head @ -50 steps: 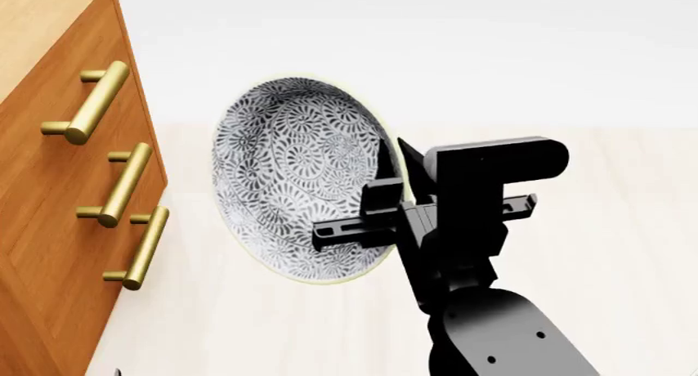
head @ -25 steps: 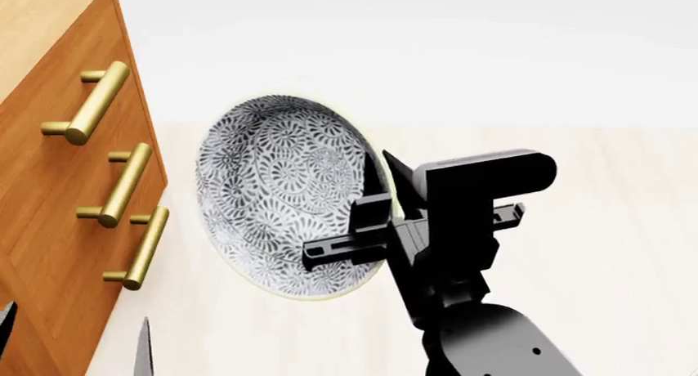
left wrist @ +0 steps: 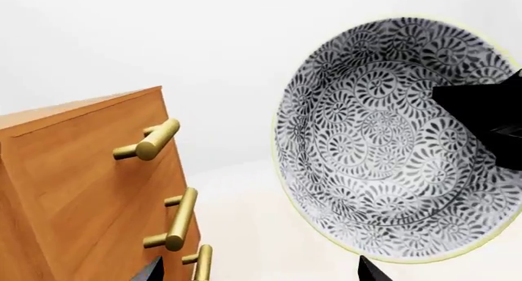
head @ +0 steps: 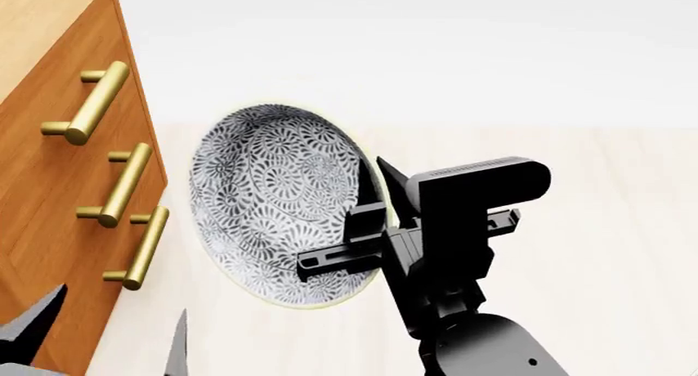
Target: Put the bowl on top of the cabinet.
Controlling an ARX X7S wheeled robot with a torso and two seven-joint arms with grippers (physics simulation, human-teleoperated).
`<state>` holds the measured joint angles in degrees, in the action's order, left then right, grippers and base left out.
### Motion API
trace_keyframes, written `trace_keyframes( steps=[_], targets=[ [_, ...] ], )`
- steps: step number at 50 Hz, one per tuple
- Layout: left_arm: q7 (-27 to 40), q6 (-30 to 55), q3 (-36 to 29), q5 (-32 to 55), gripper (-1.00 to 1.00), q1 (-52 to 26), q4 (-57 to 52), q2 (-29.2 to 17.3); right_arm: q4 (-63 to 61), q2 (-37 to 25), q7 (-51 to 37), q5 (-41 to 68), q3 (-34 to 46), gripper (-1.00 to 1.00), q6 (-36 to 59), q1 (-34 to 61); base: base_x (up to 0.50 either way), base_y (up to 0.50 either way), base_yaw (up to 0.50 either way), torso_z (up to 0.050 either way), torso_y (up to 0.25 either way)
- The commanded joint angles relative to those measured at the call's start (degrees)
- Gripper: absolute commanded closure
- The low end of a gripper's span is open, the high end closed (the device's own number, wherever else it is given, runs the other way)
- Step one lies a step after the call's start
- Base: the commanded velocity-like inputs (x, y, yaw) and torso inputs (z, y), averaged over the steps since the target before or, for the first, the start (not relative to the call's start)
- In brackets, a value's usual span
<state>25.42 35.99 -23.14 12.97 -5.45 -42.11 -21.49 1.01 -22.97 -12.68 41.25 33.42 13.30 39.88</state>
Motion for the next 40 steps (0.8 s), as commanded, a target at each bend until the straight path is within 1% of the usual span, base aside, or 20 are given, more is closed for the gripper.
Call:
trace_keyframes(
  steps=[1,9,16,19,31,36,40],
  targets=[
    [-4.0,4.8,1.6,5.5,-1.00,-4.4,0.9,0.5,-0.8,0.0,-0.5,-0.8,-0.2,1.00,0.2,0.3,0.00,0.00,0.00,0.000,0.000],
    [-3.2,8.6,1.1,6.3,-1.00,-6.6,-2.0,0.7,-0.4,0.2,-0.4,-1.2,0.2,1.00,0.0,0.4,0.00,0.00,0.00,0.000,0.001],
    [-2.2,15.1,0.8,7.3,-1.00,-12.0,-3.6,1.8,0.5,0.5,-0.1,-1.7,0.5,1.00,-0.7,0.0,0.00,0.00,0.00,0.000,0.000],
    [-3.9,16.4,1.9,9.8,-1.00,-13.2,-3.1,2.3,0.8,0.6,0.0,-1.7,0.5,1.00,-0.7,0.1,0.00,0.00,0.00,0.000,0.000],
    [-3.8,16.1,2.0,9.5,-1.00,-15.5,0.2,2.8,1.3,0.8,0.3,-2.1,0.9,1.00,-1.1,0.0,0.00,0.00,0.00,0.000,0.001],
    [-4.1,16.6,1.9,9.7,-1.00,-17.0,2.0,3.3,-2.5,-0.4,-0.6,-2.0,1.2,1.00,-0.9,-1.2,0.00,0.00,0.00,0.000,0.000],
    [-3.9,17.8,0.8,9.5,-1.00,-18.7,2.4,3.6,-2.9,-0.6,-0.6,-2.3,1.4,1.00,-1.0,-1.3,0.00,0.00,0.00,0.000,0.000]
  ],
)
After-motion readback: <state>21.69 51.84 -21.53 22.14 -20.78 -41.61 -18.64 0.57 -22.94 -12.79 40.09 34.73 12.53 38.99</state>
